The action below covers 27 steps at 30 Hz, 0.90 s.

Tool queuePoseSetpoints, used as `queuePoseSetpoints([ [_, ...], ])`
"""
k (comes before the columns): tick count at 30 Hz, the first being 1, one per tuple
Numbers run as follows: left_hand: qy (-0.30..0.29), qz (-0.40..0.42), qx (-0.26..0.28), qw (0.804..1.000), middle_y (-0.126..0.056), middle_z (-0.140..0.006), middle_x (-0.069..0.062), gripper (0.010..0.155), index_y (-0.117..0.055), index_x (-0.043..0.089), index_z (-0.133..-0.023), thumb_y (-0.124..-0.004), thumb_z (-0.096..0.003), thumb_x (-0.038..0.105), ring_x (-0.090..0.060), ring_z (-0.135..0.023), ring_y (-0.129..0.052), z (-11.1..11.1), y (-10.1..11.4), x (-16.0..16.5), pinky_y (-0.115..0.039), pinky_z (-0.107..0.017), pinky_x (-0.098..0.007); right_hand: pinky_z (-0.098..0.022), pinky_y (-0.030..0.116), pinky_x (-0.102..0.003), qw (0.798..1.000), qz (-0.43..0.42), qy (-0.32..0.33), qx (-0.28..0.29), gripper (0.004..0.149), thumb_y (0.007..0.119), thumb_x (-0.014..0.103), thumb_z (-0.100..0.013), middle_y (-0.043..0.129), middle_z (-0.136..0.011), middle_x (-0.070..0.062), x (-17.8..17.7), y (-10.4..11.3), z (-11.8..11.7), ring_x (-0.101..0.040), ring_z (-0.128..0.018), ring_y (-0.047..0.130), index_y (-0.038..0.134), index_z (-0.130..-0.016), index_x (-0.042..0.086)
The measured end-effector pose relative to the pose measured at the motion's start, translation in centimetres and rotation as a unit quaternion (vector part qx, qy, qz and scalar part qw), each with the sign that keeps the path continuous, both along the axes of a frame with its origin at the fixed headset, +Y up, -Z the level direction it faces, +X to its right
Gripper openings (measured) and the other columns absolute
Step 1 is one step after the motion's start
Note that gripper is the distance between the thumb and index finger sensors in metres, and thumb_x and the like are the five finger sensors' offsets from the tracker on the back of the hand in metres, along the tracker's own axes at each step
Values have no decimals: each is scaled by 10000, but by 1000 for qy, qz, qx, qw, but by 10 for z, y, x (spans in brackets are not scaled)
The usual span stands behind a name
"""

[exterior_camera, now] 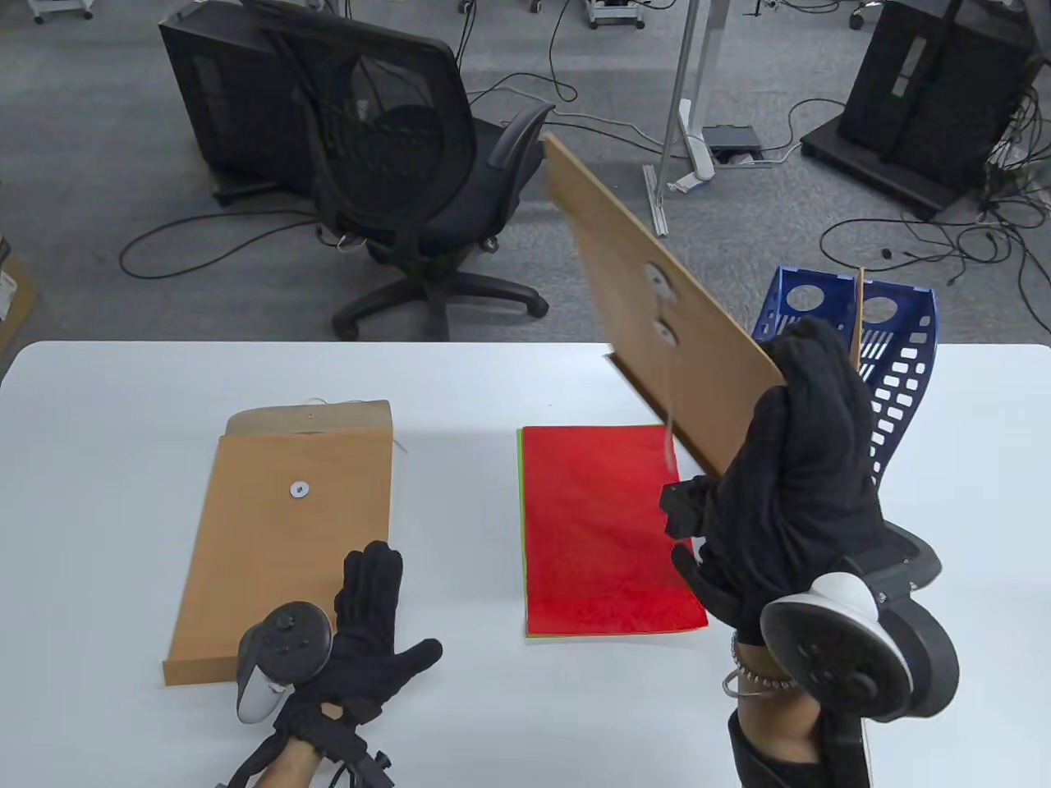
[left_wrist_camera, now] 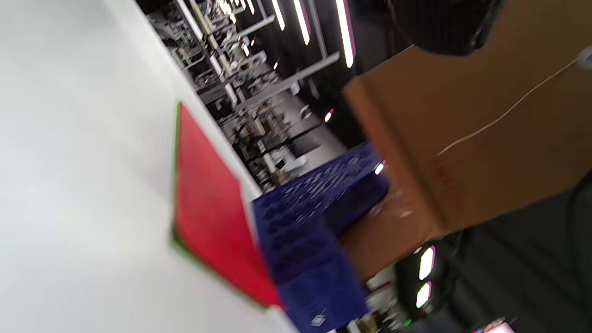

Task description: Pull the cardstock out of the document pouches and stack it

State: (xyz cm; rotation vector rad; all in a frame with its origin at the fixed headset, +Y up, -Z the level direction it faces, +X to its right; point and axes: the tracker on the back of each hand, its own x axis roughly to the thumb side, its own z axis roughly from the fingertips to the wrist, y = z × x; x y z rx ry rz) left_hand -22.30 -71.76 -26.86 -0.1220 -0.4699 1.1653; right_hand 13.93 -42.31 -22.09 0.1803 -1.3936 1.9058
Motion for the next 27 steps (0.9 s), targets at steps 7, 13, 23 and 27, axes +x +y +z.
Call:
queuePoseSetpoints([
  [7,8,115,6,993,176,-1132,39,1058,139,470,-955,-762,-426,632,-280,-984,237,-28,13,-26,-1,-683,-614,-417,913,-305,925,-167,294,-175,411,593,322,-574,838,-890,-113,-6,-85,-60,-220,-604,1005,735,-926,164],
  [13,-150,210,-70,964,-137,-1243,0,1032,80,466,-994,-791,-451,569,-388,-1151,-194,-34,-6,-26,-375,-737,-693,-417,904,-301,860,-220,374,-269,412,585,324,-581,827,-899,-115,-23,-134,-94,-216,-601,996,725,-935,166],
  [23,-183,282,-124,934,-731,-1110,-74,542,-484,481,-1063,-661,-564,365,-323,-915,-864,-36,-25,-17,-800,-576,-468,-742,262,-605,945,-28,229,-230,823,630,446,-586,49,-1117,-232,-54,-163,-87,-505,-993,129,86,-1135,162],
  [27,-156,307,-120,931,-724,-1112,-75,540,-477,480,-1063,-656,-567,363,-323,-917,-860,-36,-28,-20,-795,-579,-469,-706,339,-607,967,156,94,-178,737,657,448,-562,181,-1107,-270,-97,-194,-58,-530,-961,226,364,-1125,73],
])
